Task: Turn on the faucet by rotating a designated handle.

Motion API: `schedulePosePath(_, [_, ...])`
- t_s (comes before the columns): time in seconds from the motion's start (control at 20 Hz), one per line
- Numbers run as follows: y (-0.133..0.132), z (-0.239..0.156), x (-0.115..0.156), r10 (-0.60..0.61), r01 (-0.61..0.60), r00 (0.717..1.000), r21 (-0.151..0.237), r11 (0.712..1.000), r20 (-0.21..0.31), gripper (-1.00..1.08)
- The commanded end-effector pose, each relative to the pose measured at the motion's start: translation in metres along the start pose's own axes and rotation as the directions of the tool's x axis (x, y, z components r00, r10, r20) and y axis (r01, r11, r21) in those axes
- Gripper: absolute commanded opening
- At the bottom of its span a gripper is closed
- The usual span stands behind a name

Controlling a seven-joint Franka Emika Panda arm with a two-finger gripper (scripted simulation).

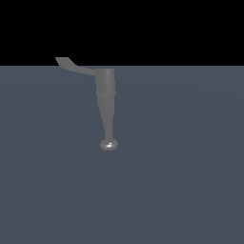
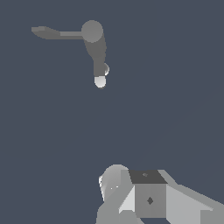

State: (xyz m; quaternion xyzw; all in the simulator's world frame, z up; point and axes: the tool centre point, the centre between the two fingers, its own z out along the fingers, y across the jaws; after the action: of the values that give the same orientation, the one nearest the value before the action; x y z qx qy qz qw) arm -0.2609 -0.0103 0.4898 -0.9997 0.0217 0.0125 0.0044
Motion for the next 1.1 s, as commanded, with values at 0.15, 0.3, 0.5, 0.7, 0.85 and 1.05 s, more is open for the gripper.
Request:
schedulePosePath(0.15, [0.0, -0.002, 0.003, 0.005, -0.005, 1.0, 0.002, 1.0, -0.006, -1.0])
schedulePosePath(0.3, [-0.002, -0.006, 0.008, 0.016, -0.016, 1.0, 0.007, 1.0, -0.021, -1.0])
schedulePosePath(0.5, [-0.002, -0.007, 0.01, 0.018, -0.017, 0.999, 0.009, 1.0, -0.028, -1.0])
schedulePosePath(0.7, [-0.002, -0.007, 0.012, 0.025, -0.025, 0.999, 0.01, 1.0, -0.026, -1.0])
schedulePosePath(0.85, [-0.003, -0.006, 0.016, 0.041, -0.041, 0.999, 0.014, 0.999, -0.026, -1.0])
schedulePosePath(1.05, [-0.006, -0.004, 0.024, 0.076, -0.076, 0.997, 0.023, 0.997, -0.024, -1.0])
